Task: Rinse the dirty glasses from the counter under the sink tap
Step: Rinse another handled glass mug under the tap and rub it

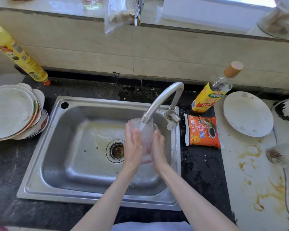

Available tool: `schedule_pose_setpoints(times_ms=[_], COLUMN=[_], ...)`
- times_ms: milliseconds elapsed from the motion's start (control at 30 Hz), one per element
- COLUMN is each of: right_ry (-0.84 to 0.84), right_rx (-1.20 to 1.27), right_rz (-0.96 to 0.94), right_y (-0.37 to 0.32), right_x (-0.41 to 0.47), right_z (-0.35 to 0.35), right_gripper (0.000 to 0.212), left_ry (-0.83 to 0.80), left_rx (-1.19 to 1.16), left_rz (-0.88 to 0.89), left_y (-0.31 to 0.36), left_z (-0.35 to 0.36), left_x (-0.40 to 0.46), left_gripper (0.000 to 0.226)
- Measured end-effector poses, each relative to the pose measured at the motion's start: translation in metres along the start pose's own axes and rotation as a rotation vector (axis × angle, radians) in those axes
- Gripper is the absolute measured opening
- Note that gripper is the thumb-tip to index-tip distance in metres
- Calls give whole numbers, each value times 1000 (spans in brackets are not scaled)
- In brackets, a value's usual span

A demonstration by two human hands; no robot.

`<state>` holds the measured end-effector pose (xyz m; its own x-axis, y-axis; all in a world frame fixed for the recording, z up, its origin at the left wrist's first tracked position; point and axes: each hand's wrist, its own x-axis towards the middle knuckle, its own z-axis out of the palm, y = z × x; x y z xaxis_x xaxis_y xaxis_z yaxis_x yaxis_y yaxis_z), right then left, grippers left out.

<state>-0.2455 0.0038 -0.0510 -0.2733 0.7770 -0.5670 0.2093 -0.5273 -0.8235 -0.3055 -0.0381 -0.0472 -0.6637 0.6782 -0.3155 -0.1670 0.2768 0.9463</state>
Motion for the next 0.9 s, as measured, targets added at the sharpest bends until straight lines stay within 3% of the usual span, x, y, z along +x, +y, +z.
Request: schedule_pose_setpoints(times_ms=[133,233,333,400,567,700,733,833,900], right_ry=[-104,-210,-203,-179,-178,-23,-20,-123,-179], right_rx=[-224,-350,-329,-278,-186,-165,-169,-161,-107], right_rz=[-194,-297,-352,-317,-235,-173,-170,-125,-130], right_y=[-1,4,9,10,8,9,7,1,-2], right_x=[-12,-16,-18,-16,-7,-1,-3,-6,-8], right_z=[3,3,5,4,7,5,1,-7,-10], right_gripper=[51,57,70,69,47,81,81,56,54], left_ry=[115,144,75,66,21,-102,-137,-127,-58], left_rx=[-66,-128,-322,-310,-149,2,22,86,146], left_rz=[-51,-133,-294,-323,-195,-54,-43,19,40], left_y=[-2,0,8,9,8,12,12,7,5], left_z=[-6,-11,-17,-20,-12,-3,-2,-2,-2], left_x=[6,10,16,17,3,-7,-7,-5,-3], left_gripper=[49,57,59,61,72,65,62,70,80])
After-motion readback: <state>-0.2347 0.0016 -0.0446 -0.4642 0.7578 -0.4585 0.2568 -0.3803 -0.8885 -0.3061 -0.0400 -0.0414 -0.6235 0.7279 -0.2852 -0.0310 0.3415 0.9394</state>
